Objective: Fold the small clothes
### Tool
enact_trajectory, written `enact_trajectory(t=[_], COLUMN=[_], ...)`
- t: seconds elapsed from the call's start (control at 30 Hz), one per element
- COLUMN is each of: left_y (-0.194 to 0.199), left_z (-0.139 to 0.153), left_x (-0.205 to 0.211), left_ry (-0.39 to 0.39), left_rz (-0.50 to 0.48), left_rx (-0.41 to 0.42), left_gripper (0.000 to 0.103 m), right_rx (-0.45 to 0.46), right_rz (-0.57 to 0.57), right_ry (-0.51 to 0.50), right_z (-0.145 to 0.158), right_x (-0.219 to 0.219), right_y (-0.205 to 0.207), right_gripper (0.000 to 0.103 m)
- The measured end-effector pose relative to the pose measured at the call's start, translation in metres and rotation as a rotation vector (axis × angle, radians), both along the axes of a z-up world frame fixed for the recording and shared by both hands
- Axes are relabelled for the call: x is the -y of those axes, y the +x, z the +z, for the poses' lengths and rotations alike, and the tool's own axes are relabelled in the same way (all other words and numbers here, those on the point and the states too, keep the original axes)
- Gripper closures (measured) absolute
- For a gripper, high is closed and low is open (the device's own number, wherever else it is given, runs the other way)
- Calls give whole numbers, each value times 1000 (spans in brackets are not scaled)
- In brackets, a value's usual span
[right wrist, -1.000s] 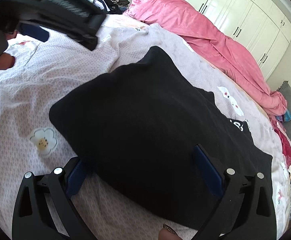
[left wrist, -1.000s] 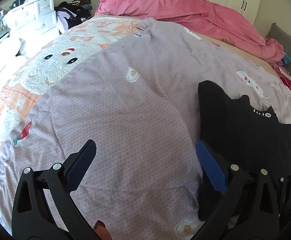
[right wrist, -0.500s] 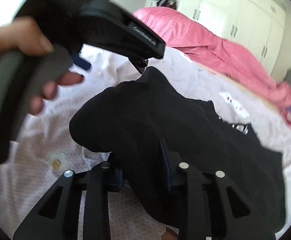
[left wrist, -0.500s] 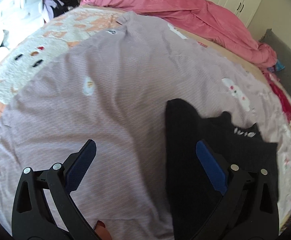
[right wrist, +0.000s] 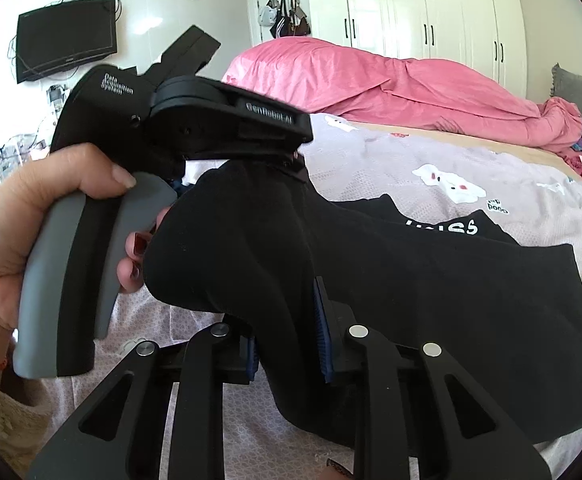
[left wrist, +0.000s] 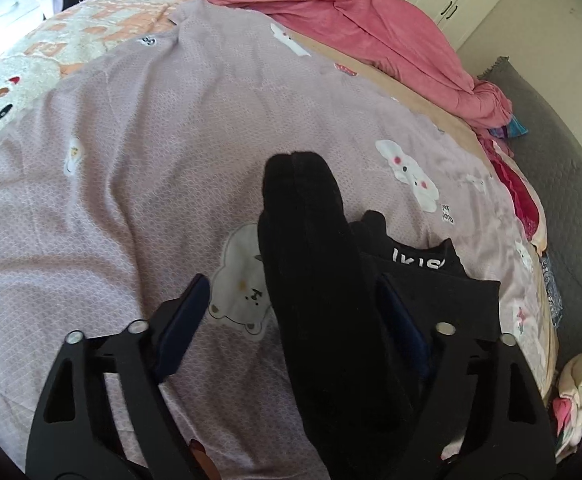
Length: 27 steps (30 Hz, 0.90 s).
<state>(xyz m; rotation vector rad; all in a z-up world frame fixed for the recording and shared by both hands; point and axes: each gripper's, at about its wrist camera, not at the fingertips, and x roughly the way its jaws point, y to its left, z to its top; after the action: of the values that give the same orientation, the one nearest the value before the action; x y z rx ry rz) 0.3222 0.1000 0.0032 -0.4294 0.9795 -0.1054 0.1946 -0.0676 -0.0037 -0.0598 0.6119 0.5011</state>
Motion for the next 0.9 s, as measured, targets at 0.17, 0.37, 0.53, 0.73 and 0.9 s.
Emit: enact_trajectory(t=[0.17, 0.37, 0.53, 0.73, 0.9], left_y=[0, -1, -2, -5, -11], left_z=[-6, -8, -8, -3, 11], left_x=[2, 7, 9, 13, 25], left_ry=[2, 13, 8, -6, 12], left_rz=[-13, -38, -50, -56, -68], left_rx=[-17, -22, -18, 7, 49], left_gripper=[55, 72, 85, 92, 93], right_rx=[-17, -23, -26, -25, -11], right_rz=[-14, -36, -52, -70, -102], right_ry=[24, 39, 58, 85, 143], right_z=[-3, -4, -4, -4, 2], right_x=[-1, -3, 0, 5, 19], right_y=[-2, -3, -2, -1, -6], right_gripper=[82, 82, 82, 82, 82])
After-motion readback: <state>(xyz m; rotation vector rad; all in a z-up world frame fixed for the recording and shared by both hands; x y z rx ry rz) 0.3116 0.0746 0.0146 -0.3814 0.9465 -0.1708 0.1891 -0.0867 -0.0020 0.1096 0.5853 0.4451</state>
